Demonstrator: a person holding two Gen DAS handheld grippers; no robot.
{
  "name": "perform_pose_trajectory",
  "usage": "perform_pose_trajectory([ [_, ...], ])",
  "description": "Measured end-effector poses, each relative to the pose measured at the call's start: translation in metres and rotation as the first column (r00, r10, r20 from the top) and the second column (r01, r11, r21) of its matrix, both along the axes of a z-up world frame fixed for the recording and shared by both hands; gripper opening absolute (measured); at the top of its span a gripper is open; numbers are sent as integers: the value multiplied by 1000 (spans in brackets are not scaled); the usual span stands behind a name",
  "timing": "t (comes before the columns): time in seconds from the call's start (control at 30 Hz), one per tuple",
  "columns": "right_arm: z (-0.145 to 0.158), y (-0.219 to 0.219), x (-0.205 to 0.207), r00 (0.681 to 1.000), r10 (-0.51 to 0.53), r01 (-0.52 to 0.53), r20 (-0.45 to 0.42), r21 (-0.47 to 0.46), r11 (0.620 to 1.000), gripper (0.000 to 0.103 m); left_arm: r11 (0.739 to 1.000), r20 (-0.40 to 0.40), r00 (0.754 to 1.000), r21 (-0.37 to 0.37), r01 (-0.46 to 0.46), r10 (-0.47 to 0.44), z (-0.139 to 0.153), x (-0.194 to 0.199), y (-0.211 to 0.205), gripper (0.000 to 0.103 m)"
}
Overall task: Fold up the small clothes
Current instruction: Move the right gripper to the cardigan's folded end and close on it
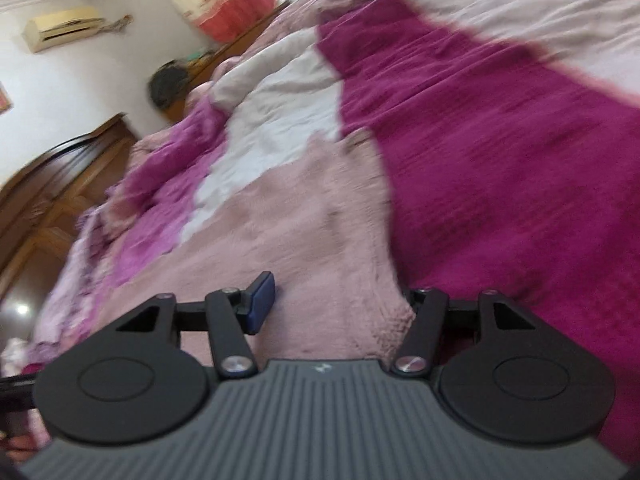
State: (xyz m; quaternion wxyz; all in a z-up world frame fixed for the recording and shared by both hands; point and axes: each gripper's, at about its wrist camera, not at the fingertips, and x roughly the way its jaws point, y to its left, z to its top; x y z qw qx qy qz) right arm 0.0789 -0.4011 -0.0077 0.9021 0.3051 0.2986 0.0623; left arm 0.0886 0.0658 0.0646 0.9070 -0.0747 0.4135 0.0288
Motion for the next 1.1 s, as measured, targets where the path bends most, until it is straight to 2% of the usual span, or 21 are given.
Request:
perform_pose_trajectory([
  [0.1, -4, 0, 4, 1000, 1, -1, 7, 21, 1000, 60, 1000, -2, 1000, 9, 5, -5, 0, 0, -1, 66],
  [0.13, -7, -3, 4, 1000, -5, 5, 15, 46, 999, 56, 1000, -4, 1000, 11, 6, -6, 0, 0, -1, 66],
  [0.27, -11, -8, 5, 1000, -20, 18, 21, 83, 996, 53, 1000, -9, 1000, 2, 0, 0, 2, 2, -1, 66],
  [0.33, -9, -9, 5, 1000, -21, 20, 6, 87, 996, 36, 1000, -8, 1000, 4, 0, 0, 2, 2, -1, 66],
  [0.37, -10, -12, 6, 1000, -28, 28, -3, 127, 992, 32, 1000, -8, 1000, 6, -1, 1, 2, 2, -1, 66],
  [0.43, -11, -21, 2, 998, -56, 53, 6, 238, 970, 32, 1000, -5, 1000, 14, 2, -2, 3, 1, -2, 66],
  [0.5, -11, -22, 1, 997, -70, 63, 16, 279, 958, 32, 1000, 1, 1000, 23, 12, -12, 5, 0, -3, 66],
  [0.6, -15, -16, 5, 997, -73, 75, -18, 233, 970, 31, 999, 5, 1000, 31, 18, -18, 6, -2, -4, 66],
  [0.7, -17, -14, 6, 997, -70, 71, -10, 207, 976, 30, 1000, 5, 1000, 21, 9, -9, 6, -4, -4, 66],
  [0.87, -15, -18, 6, 996, -85, 87, -22, 240, 967, 30, 1000, 13, 1000, 24, 14, -15, 10, -9, -5, 66],
  [1.1, 14, -7, 4, 994, -102, 90, 40, 232, 969, 27, 999, 38, 999, 39, 14, -15, 20, -18, 0, 66],
])
